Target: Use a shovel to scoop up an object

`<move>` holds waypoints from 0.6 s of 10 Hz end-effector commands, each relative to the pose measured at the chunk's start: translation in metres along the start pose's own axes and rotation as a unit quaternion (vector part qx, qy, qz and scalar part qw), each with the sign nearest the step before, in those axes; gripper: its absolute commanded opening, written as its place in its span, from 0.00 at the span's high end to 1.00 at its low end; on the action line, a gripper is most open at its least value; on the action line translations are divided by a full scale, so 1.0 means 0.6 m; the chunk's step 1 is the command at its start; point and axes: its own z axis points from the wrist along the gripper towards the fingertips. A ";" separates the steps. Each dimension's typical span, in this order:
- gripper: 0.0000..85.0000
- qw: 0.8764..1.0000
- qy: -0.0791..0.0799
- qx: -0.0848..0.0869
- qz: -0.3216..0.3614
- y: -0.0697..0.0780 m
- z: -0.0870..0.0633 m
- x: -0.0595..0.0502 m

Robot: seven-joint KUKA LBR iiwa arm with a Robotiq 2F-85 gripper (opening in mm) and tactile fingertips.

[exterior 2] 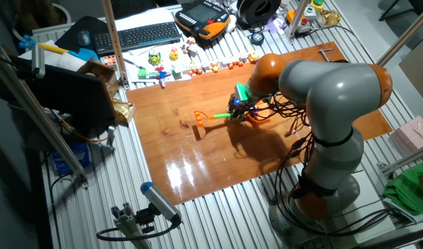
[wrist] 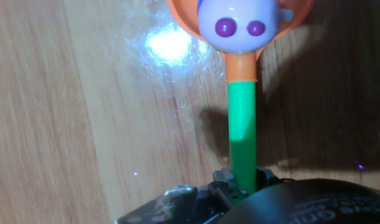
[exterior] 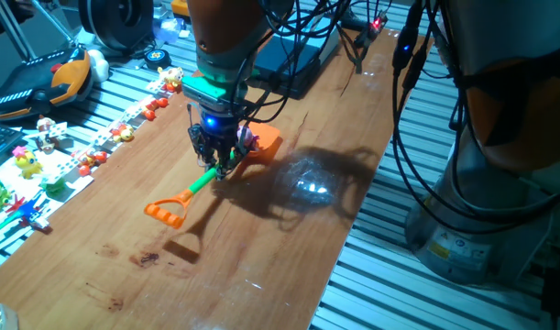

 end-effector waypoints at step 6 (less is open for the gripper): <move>0.71 1.000 -0.002 0.002 0.000 -0.002 0.018 0.006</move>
